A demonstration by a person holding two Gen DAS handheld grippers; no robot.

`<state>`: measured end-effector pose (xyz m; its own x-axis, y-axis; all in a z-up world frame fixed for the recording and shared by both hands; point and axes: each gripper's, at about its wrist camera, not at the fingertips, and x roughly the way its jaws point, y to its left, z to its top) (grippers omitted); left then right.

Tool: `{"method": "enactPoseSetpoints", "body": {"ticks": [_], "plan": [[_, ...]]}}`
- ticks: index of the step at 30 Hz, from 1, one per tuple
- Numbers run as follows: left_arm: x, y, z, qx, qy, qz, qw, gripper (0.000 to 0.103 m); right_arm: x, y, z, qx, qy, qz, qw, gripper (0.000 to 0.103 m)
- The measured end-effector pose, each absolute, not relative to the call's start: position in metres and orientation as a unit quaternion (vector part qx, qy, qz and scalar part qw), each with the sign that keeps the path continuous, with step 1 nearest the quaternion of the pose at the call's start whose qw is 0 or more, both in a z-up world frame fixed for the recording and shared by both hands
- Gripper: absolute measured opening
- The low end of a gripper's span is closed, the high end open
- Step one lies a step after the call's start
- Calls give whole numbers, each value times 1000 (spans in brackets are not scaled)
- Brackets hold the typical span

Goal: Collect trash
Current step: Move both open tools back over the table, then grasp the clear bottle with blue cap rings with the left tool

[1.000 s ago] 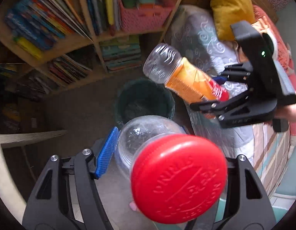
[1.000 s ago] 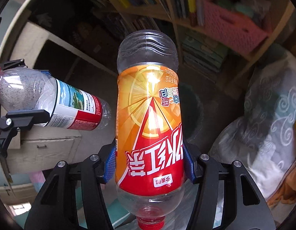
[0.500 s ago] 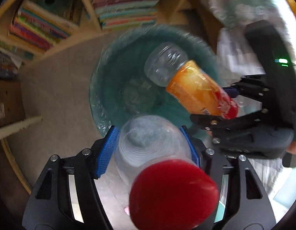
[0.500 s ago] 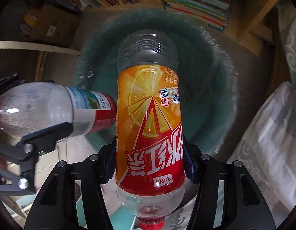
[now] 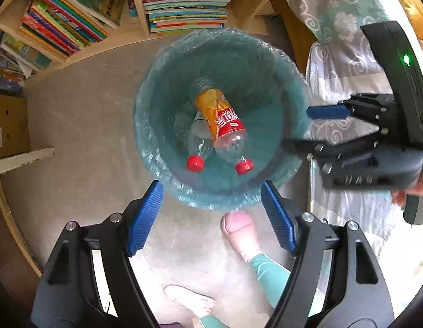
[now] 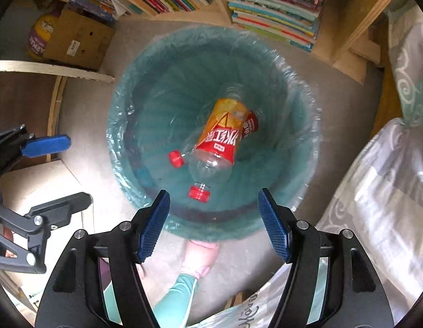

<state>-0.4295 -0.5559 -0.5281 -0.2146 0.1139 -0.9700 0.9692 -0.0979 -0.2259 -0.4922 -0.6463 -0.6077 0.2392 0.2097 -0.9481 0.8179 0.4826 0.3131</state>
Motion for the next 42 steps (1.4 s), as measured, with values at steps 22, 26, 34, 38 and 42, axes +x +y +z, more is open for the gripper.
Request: {"method": "enactPoseSetpoints", "body": {"ticks": [22, 26, 34, 38, 42], "plan": [[-242, -337, -92, 294, 495, -519, 632, 89, -371, -558, -181, 219, 476, 3, 852, 71], [-179, -286, -54, 258, 486, -452, 702, 91, -300, -527, -109, 143, 444, 67, 882, 80], [-70, -237, -45, 213, 489, -405, 742, 91, -145, -457, -36, 46, 418, 157, 894, 83], [-31, -227, -66, 199, 510, -391, 740, 92, -87, -420, -32, -15, 427, 176, 887, 88], [-12, -225, -90, 190, 536, -380, 729, 85, -31, -395, -55, -62, 458, 173, 870, 88]]}}
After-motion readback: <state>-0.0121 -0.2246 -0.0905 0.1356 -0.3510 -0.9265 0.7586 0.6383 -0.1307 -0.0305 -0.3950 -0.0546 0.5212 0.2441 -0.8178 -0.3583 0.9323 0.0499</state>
